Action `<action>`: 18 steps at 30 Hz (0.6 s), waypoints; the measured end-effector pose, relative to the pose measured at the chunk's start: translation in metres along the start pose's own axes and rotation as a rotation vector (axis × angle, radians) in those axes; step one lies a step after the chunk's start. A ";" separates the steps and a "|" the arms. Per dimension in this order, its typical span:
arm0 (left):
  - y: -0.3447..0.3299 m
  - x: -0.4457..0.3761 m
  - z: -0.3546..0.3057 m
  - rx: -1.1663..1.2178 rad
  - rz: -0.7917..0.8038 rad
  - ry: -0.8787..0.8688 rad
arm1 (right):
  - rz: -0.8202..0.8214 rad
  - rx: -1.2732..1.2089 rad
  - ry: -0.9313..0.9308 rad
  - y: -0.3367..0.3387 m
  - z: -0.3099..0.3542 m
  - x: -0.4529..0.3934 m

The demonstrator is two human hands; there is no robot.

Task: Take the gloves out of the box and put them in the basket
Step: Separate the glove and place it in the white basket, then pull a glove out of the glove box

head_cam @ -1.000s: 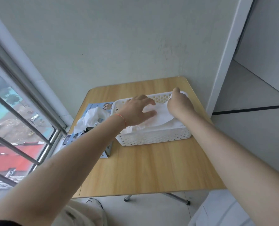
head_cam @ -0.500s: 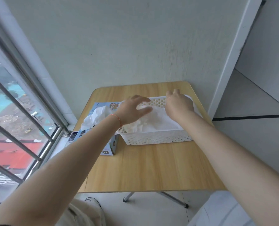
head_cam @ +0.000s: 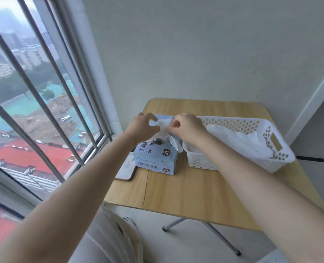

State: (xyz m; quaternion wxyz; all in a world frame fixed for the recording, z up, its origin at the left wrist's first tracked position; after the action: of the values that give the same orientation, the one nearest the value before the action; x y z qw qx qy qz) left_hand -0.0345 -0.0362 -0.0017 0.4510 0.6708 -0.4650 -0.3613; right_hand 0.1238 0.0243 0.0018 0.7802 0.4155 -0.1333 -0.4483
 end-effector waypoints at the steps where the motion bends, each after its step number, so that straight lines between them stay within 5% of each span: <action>1: -0.002 0.002 0.005 0.023 0.033 0.002 | 0.047 0.044 -0.016 -0.005 0.004 -0.002; 5: -0.009 0.008 0.017 0.076 0.107 -0.032 | 0.151 0.227 -0.009 -0.013 0.012 0.000; 9: -0.009 0.013 0.017 0.121 0.094 -0.067 | 0.033 -0.035 -0.022 -0.001 0.015 0.001; 15: 0.004 0.008 0.019 0.129 -0.193 -0.023 | -0.097 -0.219 -0.031 0.023 0.020 0.001; 18: 0.015 0.008 0.019 0.359 -0.251 0.013 | -0.091 -0.234 -0.056 0.027 0.016 0.003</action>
State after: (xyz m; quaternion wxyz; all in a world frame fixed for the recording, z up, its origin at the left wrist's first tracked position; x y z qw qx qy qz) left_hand -0.0535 -0.0511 0.0056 0.2787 0.7954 -0.4315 -0.3215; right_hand 0.1321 0.0197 0.0320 0.7982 0.3147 -0.0828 -0.5070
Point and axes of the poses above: each hand's wrist, its own x-axis away from the middle knuckle, its own y-axis out of the back of the hand, z = x × y, the point moved 4 cm from there along -x, towards the middle knuckle, and after that the axes turned 11 degrees about -x, right-handed, at the moved point
